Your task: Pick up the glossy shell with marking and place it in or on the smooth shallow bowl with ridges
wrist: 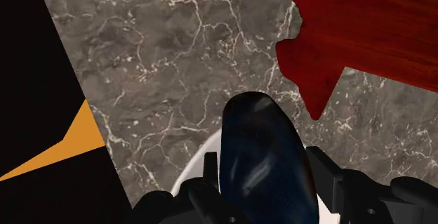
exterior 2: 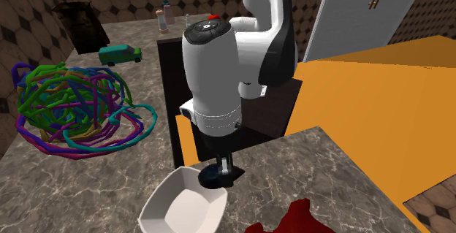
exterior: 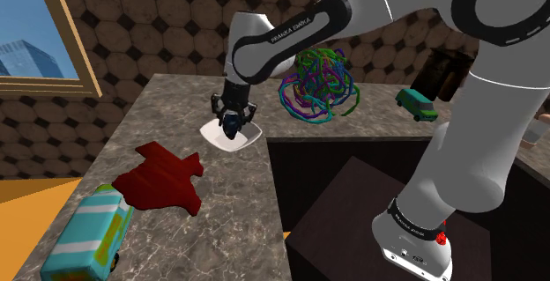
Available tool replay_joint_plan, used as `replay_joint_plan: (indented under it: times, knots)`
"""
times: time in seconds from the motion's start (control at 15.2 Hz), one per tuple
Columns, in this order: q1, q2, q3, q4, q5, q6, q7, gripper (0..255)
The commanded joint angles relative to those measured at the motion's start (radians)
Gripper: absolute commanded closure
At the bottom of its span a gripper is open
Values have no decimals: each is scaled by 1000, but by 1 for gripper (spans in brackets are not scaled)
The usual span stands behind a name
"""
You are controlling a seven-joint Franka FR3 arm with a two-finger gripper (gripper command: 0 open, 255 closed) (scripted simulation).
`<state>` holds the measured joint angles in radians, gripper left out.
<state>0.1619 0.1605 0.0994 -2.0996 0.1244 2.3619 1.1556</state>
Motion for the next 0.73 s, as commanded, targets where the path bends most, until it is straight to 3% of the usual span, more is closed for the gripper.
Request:
replay_joint_plan:
  times: [0.0, 0.46, 0.66]
  knots:
    - [-22, 33, -15, 53, 2, -25, -38, 255]
    - [-94, 185, -55, 291, 7, -122, -145, 255]
    - [-95, 204, -54, 276, 9, -89, -149, 255]
